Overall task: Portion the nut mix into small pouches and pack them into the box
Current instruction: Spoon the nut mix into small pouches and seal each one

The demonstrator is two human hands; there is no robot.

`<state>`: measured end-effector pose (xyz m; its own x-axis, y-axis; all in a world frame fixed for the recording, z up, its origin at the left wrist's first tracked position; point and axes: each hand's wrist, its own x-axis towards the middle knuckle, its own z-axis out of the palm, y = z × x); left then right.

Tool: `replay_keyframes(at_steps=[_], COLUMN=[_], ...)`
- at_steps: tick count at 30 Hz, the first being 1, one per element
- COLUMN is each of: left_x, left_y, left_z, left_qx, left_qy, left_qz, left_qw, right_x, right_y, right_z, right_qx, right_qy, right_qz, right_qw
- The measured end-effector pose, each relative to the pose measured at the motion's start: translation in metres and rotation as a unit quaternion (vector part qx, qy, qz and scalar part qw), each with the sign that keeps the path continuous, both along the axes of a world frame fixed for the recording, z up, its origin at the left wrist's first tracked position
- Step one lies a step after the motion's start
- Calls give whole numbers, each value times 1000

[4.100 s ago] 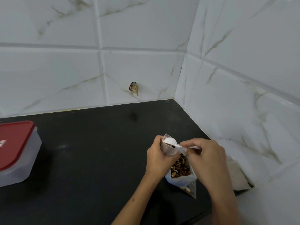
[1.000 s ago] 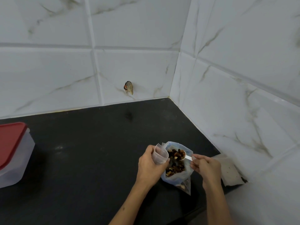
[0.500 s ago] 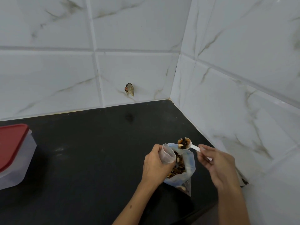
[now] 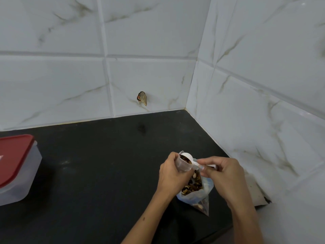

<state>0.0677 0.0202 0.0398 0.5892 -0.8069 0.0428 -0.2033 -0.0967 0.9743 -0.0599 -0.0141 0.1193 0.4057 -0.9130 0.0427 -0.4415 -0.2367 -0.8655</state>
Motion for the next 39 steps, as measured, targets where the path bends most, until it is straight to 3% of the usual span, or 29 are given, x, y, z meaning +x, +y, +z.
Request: replay_keyframes(at_steps=[8, 22, 29, 36, 39], left_x=[1, 1, -1, 1, 0], left_y=[1, 0, -1, -1, -2], left_z=[3, 6, 4, 6, 7], left_qx=[-24, -54, -48, -59, -62], left_qy=[20, 29, 43, 30, 36], left_qz=[-4, -23, -20, -28, -31], left_qw=[1000, 998, 998, 997, 997], right_x=[0, 3, 10, 10, 14], right_y=[4, 8, 13, 11, 12], right_z=[7, 16, 16, 18, 14], right_qx=[-55, -11, -63, -25, -66], right_qy=[52, 59, 43, 64, 63], right_qz=[-9, -39, -95, -47, -74], right_qw=[997, 997, 993, 997, 993])
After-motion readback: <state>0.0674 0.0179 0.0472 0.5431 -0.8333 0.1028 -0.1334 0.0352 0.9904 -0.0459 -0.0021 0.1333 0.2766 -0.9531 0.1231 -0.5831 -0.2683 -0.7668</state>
